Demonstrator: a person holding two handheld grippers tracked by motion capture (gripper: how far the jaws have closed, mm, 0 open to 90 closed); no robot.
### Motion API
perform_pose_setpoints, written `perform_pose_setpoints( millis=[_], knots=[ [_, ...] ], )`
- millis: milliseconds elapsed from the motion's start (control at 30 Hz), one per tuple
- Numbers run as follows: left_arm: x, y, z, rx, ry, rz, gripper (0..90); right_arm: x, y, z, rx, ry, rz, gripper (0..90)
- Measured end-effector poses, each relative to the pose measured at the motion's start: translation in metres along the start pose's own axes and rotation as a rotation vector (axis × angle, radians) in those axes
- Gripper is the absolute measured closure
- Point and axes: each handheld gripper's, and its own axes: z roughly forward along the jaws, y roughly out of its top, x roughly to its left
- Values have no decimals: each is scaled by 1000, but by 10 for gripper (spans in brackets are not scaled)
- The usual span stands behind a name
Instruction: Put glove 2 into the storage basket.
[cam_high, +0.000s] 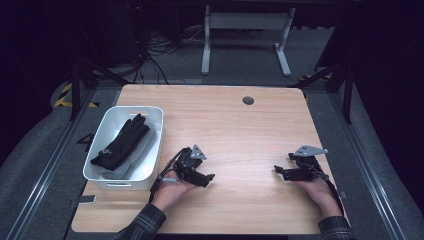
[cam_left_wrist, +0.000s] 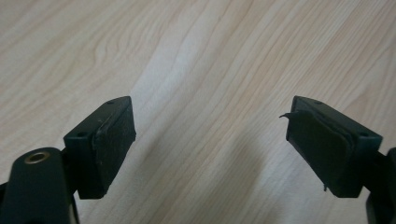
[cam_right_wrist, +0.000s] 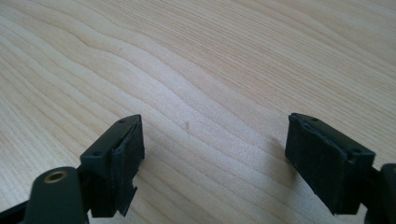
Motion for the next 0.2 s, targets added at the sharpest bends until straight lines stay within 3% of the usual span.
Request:
perform_pose_setpoints(
  millis=[67,200],
  knots=[
    [1,-2,4,28,-2,5,155,0,0,0,0,1,0,203],
    [2,-3,4,20,-3,3,150,0,0,0,1,3,-1,200]
  ],
)
